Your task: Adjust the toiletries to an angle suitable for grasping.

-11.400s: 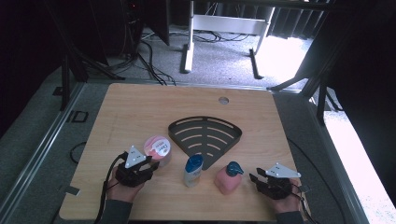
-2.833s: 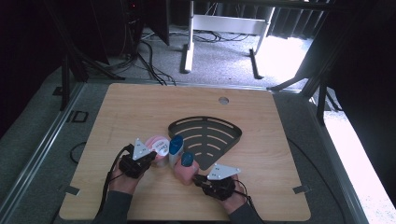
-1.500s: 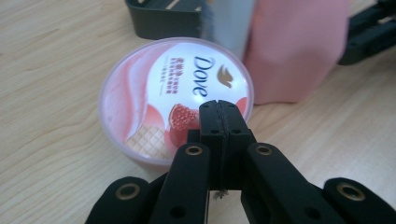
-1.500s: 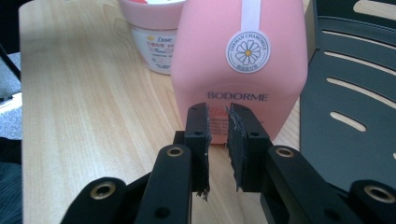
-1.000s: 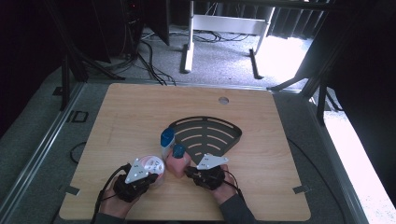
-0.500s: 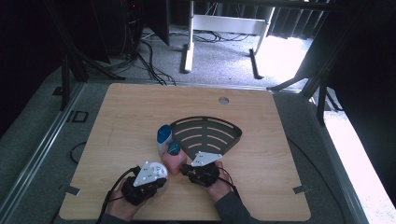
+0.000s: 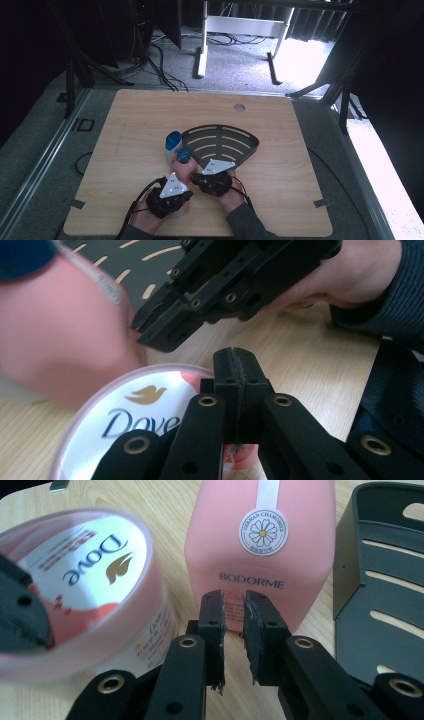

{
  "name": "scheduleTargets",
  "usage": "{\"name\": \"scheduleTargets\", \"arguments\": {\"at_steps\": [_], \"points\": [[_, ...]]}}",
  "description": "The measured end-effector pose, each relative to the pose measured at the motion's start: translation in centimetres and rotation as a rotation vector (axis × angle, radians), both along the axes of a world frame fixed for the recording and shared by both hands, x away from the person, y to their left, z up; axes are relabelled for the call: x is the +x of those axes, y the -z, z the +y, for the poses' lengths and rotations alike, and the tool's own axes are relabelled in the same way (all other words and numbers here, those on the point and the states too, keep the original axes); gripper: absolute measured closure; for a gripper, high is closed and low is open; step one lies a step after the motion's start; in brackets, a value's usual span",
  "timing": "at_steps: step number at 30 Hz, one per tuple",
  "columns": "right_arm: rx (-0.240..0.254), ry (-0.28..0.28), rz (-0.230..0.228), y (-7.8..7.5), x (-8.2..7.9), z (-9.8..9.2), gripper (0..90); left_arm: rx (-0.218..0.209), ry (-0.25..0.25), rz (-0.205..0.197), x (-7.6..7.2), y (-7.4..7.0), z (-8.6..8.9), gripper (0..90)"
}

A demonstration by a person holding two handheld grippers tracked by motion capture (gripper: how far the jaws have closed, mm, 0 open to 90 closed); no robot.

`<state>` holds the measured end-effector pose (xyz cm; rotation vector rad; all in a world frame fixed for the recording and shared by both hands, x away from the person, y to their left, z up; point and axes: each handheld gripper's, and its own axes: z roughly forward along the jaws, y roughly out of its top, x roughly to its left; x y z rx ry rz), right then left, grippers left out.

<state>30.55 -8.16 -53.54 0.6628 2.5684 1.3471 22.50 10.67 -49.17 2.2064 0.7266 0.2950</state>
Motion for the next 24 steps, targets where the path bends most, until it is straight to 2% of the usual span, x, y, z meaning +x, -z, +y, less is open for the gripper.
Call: {"name": "scheduleTargets", "arguments": {"at_steps": [5, 10, 11, 17, 24], "points": [[-0.003, 0.006, 0.002, -0.1, 0.5, 0.2, 78.4, 0.017, 0.023, -0.004, 0.6, -0.1, -1.1, 90.0], [0.004, 0.015, 0.005, -0.1, 0.7, 0.2, 78.2, 0.013, 0.033, -0.003, 1.0, -0.1, -1.8, 90.0], [0.017, 0.015, 0.007, -0.5, 0.9, -0.4, 78.2, 0.01, 0.041, -0.002, 1.3, -0.1, -2.3, 90.0], [0.014, 0.046, -0.013, -1.4, 1.0, -2.6, 77.9, -0.005, 0.051, 0.003, 2.0, 0.0, -3.3, 90.0], [0.003, 0.082, -0.03, -1.7, 0.8, -5.3, 77.6, -0.016, 0.058, 0.006, 2.8, 0.0, -4.5, 90.0]]}}
